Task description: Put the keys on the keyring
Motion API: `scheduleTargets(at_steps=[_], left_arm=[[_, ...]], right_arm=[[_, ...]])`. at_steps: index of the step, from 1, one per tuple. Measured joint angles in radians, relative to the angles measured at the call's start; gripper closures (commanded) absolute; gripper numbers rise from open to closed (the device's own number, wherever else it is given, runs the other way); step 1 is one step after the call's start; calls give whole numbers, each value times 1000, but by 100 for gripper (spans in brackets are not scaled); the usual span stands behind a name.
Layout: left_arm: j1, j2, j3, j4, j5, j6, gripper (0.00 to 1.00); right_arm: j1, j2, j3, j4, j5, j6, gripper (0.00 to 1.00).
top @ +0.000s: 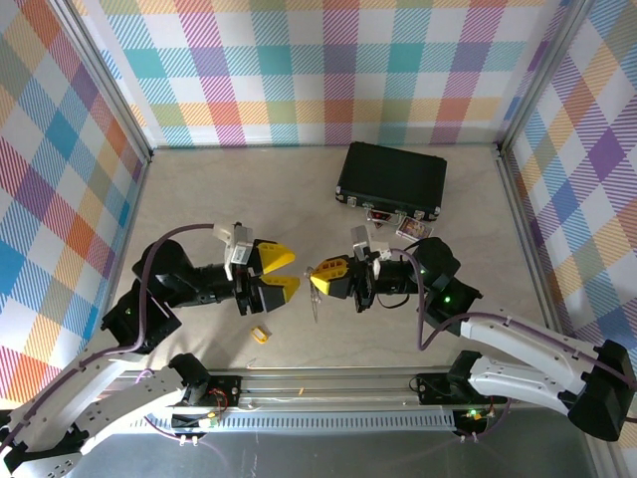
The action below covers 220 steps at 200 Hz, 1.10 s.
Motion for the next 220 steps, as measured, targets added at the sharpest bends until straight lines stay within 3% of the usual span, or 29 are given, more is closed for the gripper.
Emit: scheduleTargets(at_steps=[75, 161, 220], left_arm=[[0, 3, -34, 34, 83, 0, 51], [0, 37, -44, 124, 151, -7, 76], [0, 36, -44, 125, 141, -4, 80]], right_arm=[[0, 31, -18, 163, -45, 74, 100], [0, 79, -43, 322, -45, 159, 100], [0, 86, -57, 377, -46, 185, 100]])
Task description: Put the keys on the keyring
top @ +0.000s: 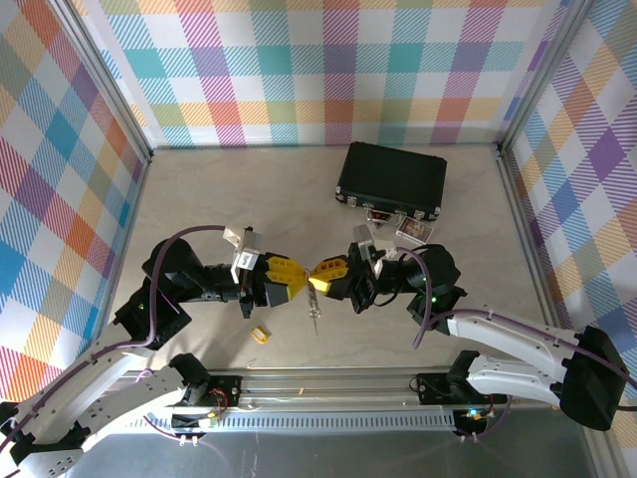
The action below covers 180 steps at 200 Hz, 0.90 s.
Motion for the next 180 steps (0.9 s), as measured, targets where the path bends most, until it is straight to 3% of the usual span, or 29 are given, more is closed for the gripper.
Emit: scheduleTargets(at_steps=[90, 129, 158, 180], left_arm=[[0, 13, 0, 24, -14, 0, 84], [0, 14, 0, 27, -19, 6, 100], [0, 13, 0, 25, -20, 5, 100], [0, 13, 1, 1, -21, 26, 100]], right_arm=[[0, 56, -21, 136, 0, 64, 100], [0, 58, -24, 151, -2, 67, 100], [0, 57, -24, 149, -2, 66, 100], [0, 39, -24, 95, 0, 55, 80]])
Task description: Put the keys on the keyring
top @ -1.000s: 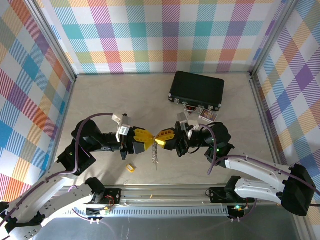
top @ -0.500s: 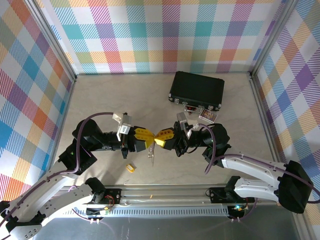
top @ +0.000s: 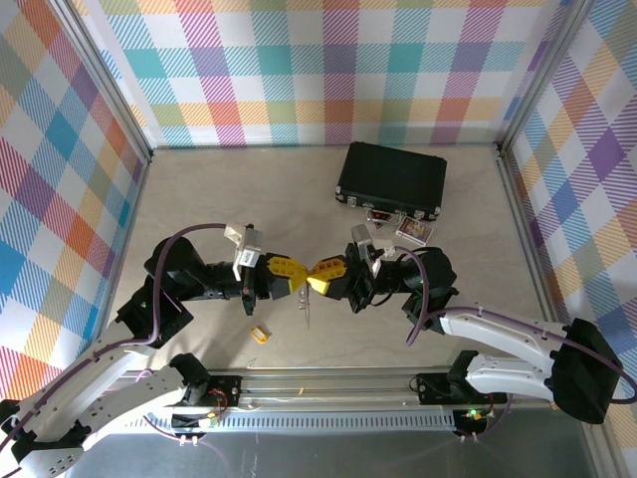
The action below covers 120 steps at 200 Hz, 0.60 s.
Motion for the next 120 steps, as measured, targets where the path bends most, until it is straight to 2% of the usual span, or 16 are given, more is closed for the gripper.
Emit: scheduleTargets(at_steps=[16, 38, 87, 120], left_arm=[[0, 2, 11, -43, 2, 30, 100], [0, 12, 48, -115, 2, 77, 100], [0, 32, 114, -245, 2, 159, 100], [0, 54, 145, -332, 2, 200, 100]], right_arm=[[0, -38, 3, -99, 16, -39, 63], [0, -122, 19, -282, 53, -117, 54], [0, -227, 136, -654, 98, -304, 54], [11, -199, 190, -789, 96, -385, 61]])
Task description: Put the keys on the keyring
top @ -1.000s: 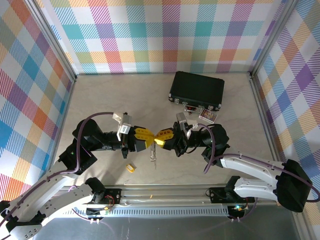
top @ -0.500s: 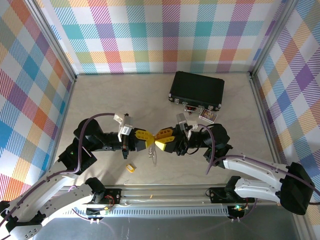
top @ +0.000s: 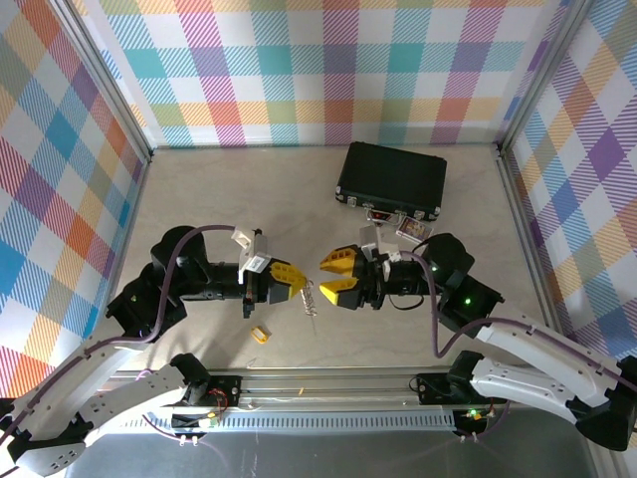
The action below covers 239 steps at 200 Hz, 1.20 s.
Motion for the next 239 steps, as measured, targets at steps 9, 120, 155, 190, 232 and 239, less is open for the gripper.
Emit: scheduleTargets(at_steps=[9, 120, 155, 190, 232, 239], left_arm=[[0, 5, 8, -17, 0, 11, 100], [0, 7, 17, -88, -6, 40, 100], [0, -3, 11, -87, -17, 39, 100], [0, -35, -40, -17, -35, -6, 66], [0, -102, -120, 93, -60, -84, 62], [0, -106, -126, 105, -60, -93, 62]], right_arm=[[4, 16, 11, -20, -2, -14, 62], [39, 83, 40, -93, -23, -85, 97], [42, 98, 50, -95, -27, -88, 100], [42, 98, 48, -93, 3, -87, 100], [42, 76, 7, -52, 43, -78, 100], [42, 73, 1, -42, 44, -75, 100]])
